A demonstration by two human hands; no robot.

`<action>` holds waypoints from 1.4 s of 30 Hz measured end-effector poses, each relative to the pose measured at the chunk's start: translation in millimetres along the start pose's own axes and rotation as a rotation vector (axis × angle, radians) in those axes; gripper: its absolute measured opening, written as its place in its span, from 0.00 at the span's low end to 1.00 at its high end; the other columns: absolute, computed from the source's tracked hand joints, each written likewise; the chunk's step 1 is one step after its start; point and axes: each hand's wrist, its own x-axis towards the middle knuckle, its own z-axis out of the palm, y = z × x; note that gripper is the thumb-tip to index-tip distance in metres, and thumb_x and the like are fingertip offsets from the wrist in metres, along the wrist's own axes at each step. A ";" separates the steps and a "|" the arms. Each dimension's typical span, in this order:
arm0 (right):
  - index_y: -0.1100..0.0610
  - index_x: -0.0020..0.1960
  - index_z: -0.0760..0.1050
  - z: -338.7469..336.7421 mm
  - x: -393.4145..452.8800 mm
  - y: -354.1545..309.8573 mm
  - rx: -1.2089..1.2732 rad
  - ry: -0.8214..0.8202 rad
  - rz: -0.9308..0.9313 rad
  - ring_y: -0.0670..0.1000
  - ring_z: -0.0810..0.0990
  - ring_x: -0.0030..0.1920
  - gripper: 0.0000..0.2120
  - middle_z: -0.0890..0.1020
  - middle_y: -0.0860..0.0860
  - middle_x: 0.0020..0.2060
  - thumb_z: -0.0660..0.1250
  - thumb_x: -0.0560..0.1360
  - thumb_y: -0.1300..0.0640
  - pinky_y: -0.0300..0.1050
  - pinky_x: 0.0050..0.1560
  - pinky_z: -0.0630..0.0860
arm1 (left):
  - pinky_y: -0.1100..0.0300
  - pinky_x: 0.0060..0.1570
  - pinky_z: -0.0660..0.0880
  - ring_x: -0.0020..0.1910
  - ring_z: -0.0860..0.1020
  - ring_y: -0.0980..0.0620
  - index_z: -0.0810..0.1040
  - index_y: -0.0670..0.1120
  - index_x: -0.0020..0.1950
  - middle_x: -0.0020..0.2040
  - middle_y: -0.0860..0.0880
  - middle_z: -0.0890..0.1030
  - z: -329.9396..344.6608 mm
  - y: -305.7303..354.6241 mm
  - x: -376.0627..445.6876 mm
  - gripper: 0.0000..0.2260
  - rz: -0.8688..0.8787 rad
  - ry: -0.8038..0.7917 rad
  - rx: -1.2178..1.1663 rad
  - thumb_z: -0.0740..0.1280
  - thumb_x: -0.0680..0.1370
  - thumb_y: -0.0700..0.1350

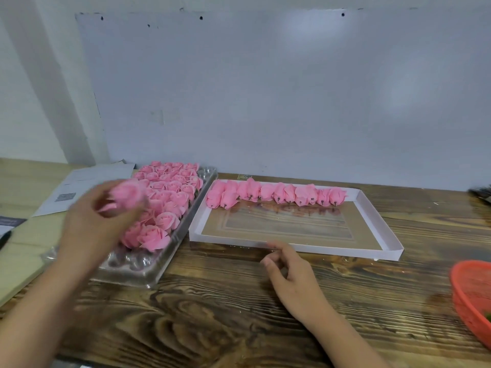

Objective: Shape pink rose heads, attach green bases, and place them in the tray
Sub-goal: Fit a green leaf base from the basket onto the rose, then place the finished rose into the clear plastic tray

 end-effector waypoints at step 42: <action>0.32 0.57 0.65 -0.2 0.4 -2.0 -0.063 -0.011 0.045 0.42 0.78 0.46 0.22 0.79 0.32 0.46 0.62 0.81 0.61 0.29 0.47 0.73 | 0.40 0.57 0.76 0.50 0.79 0.39 0.74 0.48 0.71 0.50 0.42 0.80 -53.5 -138.6 61.1 0.30 -0.272 -0.019 0.438 0.80 0.71 0.41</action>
